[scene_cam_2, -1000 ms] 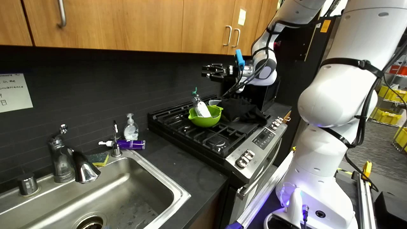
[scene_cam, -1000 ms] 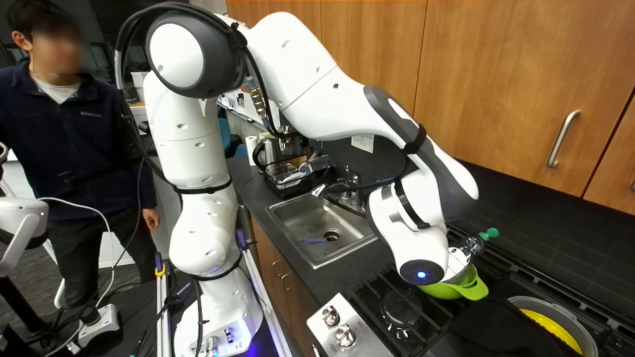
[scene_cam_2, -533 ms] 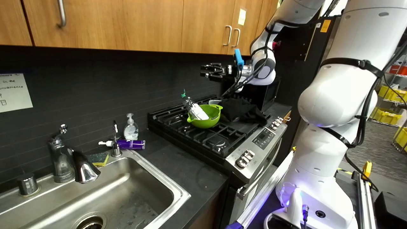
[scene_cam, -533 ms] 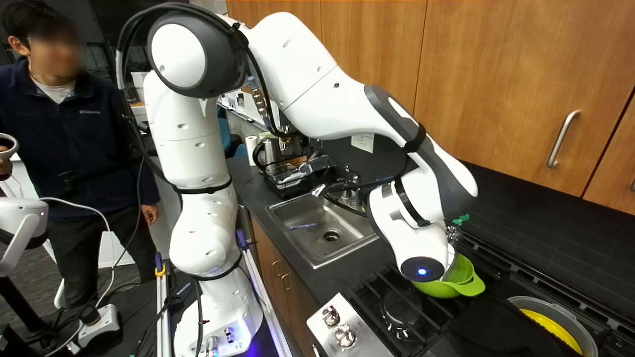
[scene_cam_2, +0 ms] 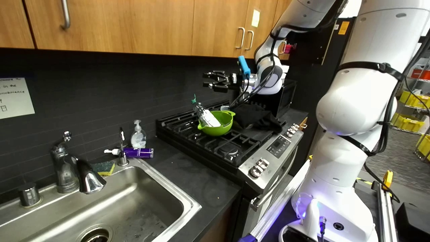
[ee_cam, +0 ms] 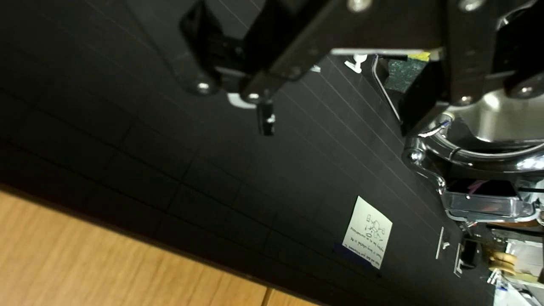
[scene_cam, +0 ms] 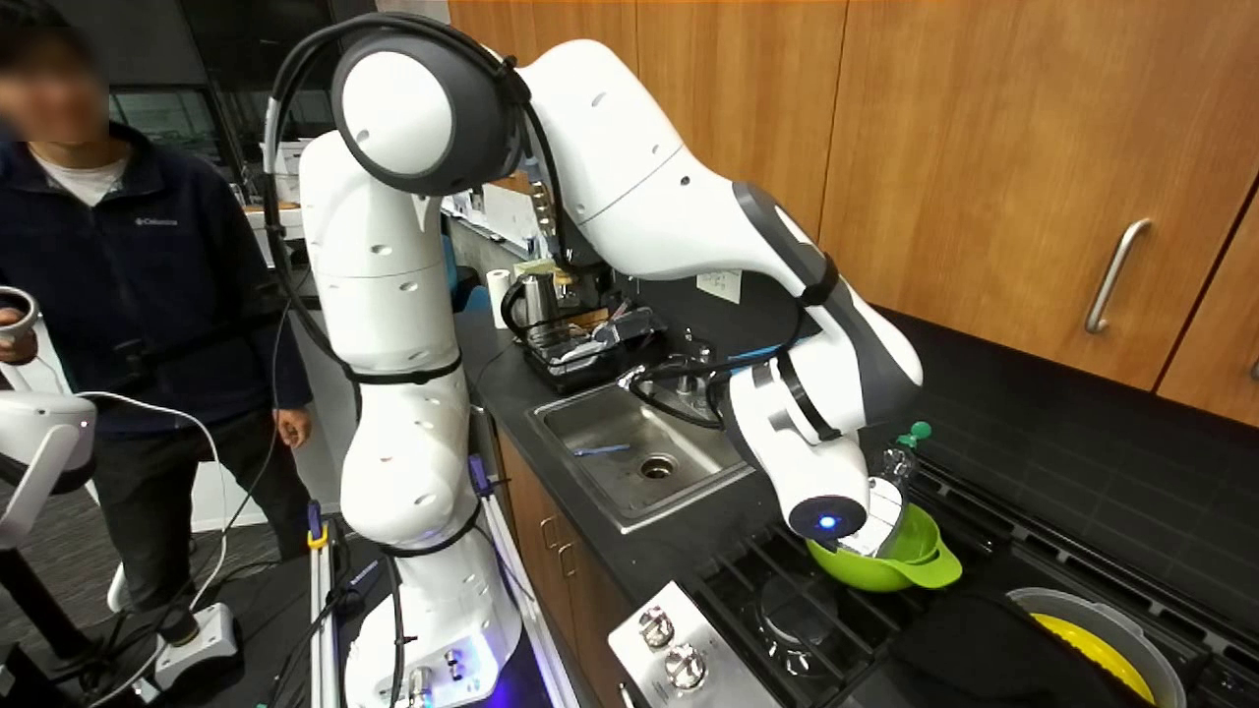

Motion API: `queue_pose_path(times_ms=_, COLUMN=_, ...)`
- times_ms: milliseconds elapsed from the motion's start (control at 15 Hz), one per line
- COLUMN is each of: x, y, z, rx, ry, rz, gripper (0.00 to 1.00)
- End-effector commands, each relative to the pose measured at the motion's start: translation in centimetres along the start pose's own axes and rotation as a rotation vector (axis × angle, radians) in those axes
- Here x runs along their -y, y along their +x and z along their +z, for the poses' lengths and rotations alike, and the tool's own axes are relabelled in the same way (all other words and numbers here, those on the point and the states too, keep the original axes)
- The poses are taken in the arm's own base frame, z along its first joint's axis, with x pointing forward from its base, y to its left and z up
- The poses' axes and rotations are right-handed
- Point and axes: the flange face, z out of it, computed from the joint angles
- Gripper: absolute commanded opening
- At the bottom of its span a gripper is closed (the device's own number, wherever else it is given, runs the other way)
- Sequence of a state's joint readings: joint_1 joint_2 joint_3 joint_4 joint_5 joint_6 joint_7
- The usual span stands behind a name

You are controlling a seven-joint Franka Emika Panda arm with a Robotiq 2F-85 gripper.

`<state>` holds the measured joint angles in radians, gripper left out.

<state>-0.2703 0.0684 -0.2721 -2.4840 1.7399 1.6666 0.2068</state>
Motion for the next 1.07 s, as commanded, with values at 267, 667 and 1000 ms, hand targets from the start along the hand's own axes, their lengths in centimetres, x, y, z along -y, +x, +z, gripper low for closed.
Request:
queue_pose_path(times_ms=267, x=-0.24, y=0.65, z=0.04, rx=-0.002, ry=-0.005, rz=0.007, gripper=0.99)
queue_pose_path(times_ms=667, x=-0.18, y=0.63, z=-0.01, rx=-0.002, ry=-0.003, rz=0.006, gripper=0.99)
queue_pose_path(times_ms=1000, x=-0.17, y=0.63, z=-0.01, rx=-0.002, ry=-0.003, rz=0.006, gripper=0.99)
